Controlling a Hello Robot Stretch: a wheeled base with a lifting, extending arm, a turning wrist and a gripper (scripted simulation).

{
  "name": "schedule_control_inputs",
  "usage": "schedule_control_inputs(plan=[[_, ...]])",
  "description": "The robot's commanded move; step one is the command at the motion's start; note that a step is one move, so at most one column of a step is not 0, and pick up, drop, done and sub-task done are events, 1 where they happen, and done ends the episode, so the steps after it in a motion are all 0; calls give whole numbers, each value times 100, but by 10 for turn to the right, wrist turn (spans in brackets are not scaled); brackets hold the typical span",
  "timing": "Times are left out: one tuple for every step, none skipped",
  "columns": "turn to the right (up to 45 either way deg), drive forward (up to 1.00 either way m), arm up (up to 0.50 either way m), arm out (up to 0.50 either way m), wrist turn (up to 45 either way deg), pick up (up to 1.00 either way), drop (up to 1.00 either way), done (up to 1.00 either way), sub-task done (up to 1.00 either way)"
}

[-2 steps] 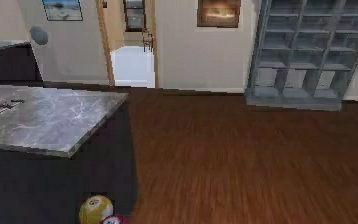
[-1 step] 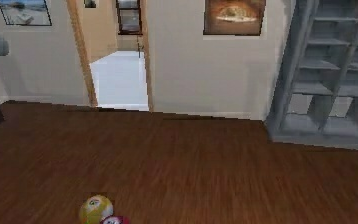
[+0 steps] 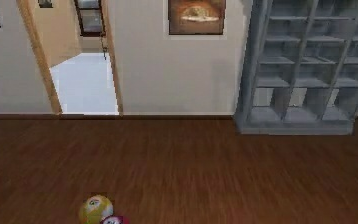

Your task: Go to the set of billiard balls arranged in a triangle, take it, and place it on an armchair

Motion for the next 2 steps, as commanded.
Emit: schedule_control_inputs(plan=[[0, 30, 0, 0, 0, 0, 0, 0, 0], [-240, 0, 0, 0, 0, 0, 0, 0, 0]])
